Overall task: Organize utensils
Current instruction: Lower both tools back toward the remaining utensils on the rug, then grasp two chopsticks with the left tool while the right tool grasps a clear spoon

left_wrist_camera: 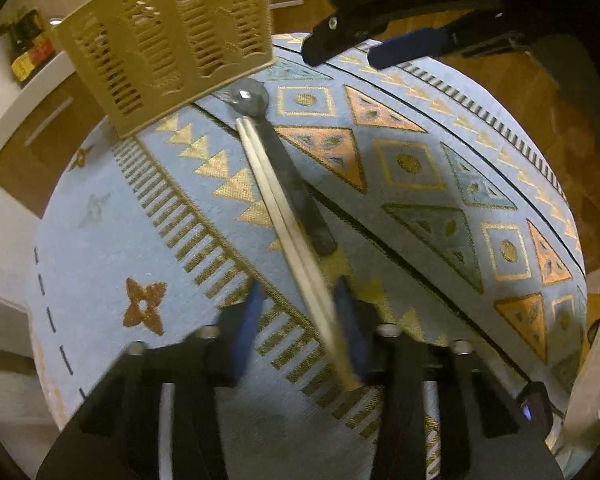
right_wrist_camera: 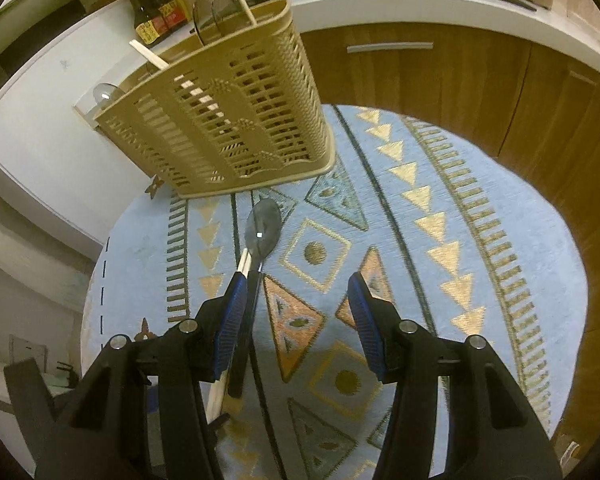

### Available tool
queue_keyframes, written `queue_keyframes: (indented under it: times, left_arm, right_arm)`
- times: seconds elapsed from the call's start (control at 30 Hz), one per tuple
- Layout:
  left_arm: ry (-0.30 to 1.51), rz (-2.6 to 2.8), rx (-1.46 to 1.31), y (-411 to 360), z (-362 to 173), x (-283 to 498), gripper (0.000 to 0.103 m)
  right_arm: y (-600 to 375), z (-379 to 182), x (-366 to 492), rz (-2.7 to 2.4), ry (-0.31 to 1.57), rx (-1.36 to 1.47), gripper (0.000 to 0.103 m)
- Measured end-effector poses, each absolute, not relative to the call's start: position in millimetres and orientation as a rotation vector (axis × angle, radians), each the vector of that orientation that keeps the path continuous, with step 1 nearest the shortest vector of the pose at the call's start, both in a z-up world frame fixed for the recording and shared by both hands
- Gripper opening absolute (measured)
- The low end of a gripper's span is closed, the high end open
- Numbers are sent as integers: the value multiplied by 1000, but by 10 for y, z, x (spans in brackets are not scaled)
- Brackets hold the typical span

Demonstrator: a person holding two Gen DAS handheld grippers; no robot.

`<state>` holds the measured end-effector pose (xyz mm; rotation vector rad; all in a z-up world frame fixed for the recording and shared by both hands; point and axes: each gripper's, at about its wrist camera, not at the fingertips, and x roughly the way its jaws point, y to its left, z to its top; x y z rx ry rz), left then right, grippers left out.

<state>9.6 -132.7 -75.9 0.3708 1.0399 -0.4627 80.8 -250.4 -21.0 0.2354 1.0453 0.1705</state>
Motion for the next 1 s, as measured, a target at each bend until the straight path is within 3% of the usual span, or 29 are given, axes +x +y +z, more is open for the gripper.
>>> queue_keyframes:
  times: [0.03,0.43,0.67,0.73,0.8,0.9,1.0]
  left_arm:
    - [1029,-436,375,-1300,-758,97,12]
    - [1062,-322,115,-572,-684,305,11]
    - [1090,-312,76,-434,-665,365,13]
    - [1106,-336,71,-419,-637,426,20]
    - [1103,-358,73,-397,-600,514,30]
    - [1126,-391,87,-410,-612,712,32]
    - [1144,-412,106,-519,-633,936,32]
  right_arm:
    - [-2483,-231,844,180,1055,241,49]
    - [-2109,-490,1289,165,1146,200,49]
    - [-1942,-612,1514,110,1169,147,49]
    - [-1882,-616,1537,101,1168,117,49]
    - [-1810,-627,1526,98,1163,65,41]
    - [-1751,-644,1476,94,1147,-4,28]
    - [-1745,-651,1388,134,1142,-57,28]
